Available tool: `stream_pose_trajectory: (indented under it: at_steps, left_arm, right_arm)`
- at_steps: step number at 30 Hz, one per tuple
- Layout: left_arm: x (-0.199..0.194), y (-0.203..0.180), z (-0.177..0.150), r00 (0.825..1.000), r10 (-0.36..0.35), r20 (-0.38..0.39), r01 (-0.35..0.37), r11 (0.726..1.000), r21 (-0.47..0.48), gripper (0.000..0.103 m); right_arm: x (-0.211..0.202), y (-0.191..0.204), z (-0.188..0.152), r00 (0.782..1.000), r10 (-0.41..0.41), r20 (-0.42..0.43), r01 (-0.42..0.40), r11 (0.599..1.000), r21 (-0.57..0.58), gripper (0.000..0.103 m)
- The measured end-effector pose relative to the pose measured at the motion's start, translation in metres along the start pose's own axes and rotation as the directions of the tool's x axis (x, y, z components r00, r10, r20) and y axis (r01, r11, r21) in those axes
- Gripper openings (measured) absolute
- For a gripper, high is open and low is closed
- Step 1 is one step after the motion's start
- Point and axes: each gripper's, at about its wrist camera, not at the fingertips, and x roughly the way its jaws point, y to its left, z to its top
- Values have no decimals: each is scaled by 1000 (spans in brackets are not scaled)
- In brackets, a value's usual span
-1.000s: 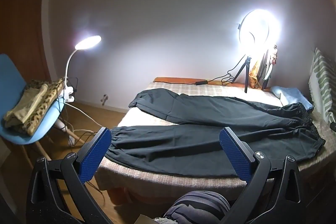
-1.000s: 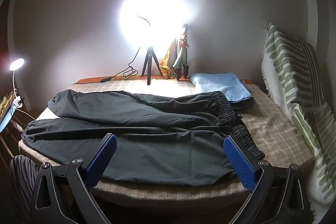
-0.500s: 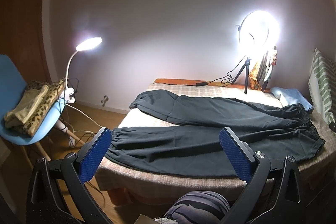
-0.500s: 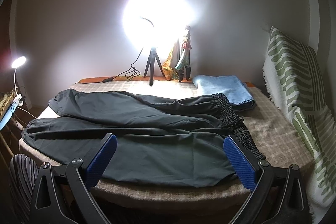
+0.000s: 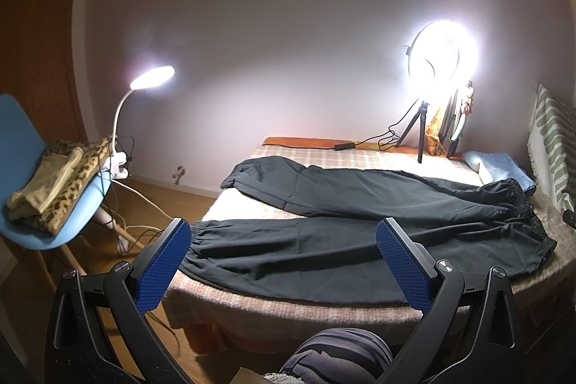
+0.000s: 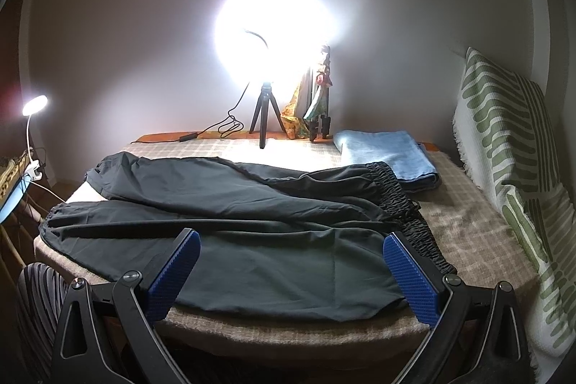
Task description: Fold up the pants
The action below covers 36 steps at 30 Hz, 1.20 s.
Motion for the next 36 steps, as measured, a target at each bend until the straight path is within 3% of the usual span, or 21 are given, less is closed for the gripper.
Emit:
stream_pose_trajectory:
  at_steps: [23,36]
  left_arm:
    - [-2,1,-1,1000,-9,8,9,1000,15,102]
    - [17,7,1,1000,4,-12,-3,1000,31,102]
  right_arm:
    - [-5,8,2,1000,7,4,-7,1000,-11,103]
    - [12,21,9,1000,13,-11,-14,999,-33,103]
